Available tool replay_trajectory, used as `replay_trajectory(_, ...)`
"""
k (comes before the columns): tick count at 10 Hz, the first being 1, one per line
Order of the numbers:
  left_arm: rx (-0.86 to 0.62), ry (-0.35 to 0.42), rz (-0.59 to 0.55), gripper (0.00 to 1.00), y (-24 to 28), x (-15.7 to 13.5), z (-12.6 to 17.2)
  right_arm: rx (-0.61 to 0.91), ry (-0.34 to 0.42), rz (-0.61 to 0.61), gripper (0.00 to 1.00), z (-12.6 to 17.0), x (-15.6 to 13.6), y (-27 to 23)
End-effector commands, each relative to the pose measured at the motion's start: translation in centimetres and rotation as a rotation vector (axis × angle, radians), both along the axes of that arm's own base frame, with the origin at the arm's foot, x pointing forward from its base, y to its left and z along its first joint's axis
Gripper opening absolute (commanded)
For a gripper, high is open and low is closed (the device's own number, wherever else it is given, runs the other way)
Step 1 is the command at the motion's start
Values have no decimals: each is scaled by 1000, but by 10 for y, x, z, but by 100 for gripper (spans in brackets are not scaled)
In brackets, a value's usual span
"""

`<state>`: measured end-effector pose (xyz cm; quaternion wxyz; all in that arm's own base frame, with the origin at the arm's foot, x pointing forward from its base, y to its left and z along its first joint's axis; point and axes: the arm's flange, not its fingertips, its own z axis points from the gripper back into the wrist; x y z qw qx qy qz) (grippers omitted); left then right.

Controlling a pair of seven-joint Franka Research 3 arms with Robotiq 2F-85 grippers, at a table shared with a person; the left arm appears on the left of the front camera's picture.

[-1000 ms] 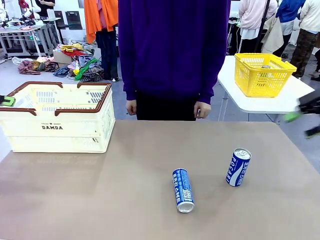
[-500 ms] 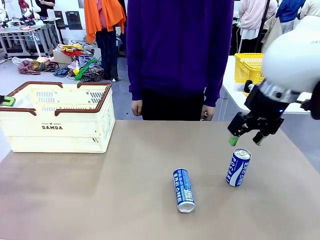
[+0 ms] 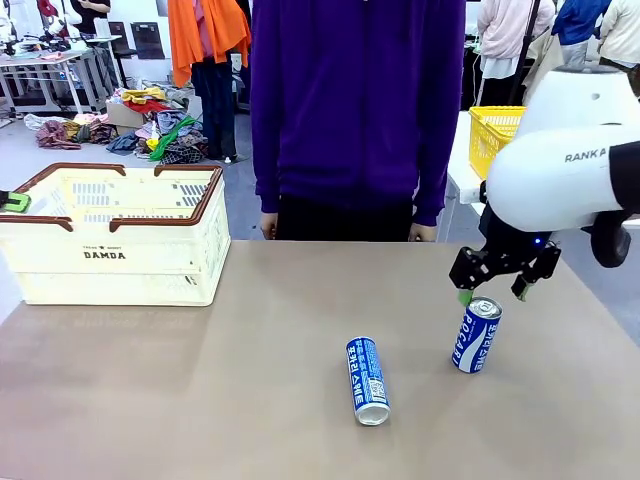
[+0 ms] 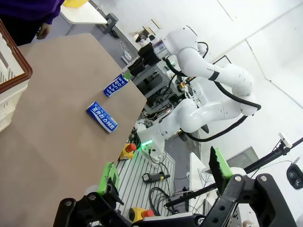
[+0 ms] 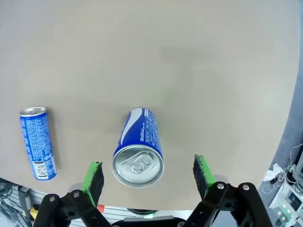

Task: Place the drinks into the Shopping basket.
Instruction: Pick up one drink and place it into the Shopping basket.

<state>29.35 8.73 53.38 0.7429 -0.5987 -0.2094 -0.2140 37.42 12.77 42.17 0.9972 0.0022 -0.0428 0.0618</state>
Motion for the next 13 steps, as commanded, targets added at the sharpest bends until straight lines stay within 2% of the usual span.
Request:
replay_trajectory(1,-25,-6,4,100,-2,-1,2,0,-10,-36,100,-8,6,9)
replay_trajectory(4,-25,-6,4,100,-2,-1,2,16,50,-59,100,-36,15,14)
replay_trajectory(7,-25,-6,4,100,-2,-1,2,31,76,-68,100,-47,18,18)
replay_trajectory(8,-25,-6,4,100,-2,-1,2,45,97,-73,54,-47,18,17)
replay_trajectory(9,-25,-6,4,100,-2,-1,2,44,106,-82,0,-47,18,16)
replay_trajectory(13,-25,-6,4,100,-2,-1,2,37,147,-93,0,-46,19,13)
